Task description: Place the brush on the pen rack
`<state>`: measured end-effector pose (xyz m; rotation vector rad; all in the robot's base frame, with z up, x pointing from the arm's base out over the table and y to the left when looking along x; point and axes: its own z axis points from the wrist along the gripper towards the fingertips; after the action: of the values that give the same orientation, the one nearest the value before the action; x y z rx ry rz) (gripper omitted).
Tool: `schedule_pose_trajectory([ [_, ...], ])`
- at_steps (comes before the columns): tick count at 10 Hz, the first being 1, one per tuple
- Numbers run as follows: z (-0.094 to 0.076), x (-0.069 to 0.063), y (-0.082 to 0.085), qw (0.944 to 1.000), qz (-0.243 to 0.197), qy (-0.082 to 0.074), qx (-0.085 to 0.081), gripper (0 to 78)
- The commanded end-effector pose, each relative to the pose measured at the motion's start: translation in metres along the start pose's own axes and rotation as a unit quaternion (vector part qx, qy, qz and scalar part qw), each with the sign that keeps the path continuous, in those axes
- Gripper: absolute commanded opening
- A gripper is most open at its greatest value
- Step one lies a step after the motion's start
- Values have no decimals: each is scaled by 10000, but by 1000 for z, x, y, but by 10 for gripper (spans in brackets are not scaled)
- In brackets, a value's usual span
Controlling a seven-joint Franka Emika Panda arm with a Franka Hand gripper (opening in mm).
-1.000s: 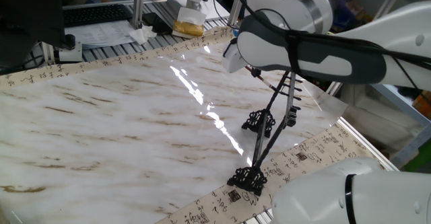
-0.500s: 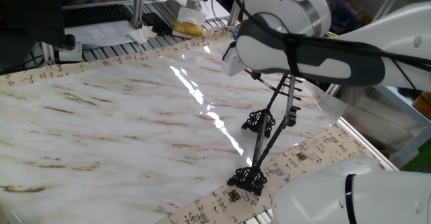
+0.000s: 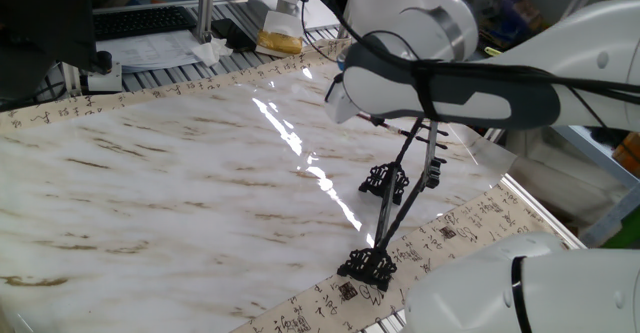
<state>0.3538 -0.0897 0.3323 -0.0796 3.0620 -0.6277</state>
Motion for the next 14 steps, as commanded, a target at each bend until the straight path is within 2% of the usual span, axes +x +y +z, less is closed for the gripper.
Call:
schedule_pose_trajectory([
  [1,8,0,6,10000,-3,26,5,11],
  [6,17,-3,13,9999,-26,100,-10,11],
  [8,19,-3,16,9997,-5,248,-63,11],
  [9,21,-4,19,9975,183,479,-490,11],
  [11,25,-8,26,9946,415,538,-782,11],
  [12,27,-12,29,9903,621,565,-1110,11],
  [13,26,-16,31,9882,696,593,-1226,11],
  [14,24,-23,32,9877,728,632,-1233,11],
])
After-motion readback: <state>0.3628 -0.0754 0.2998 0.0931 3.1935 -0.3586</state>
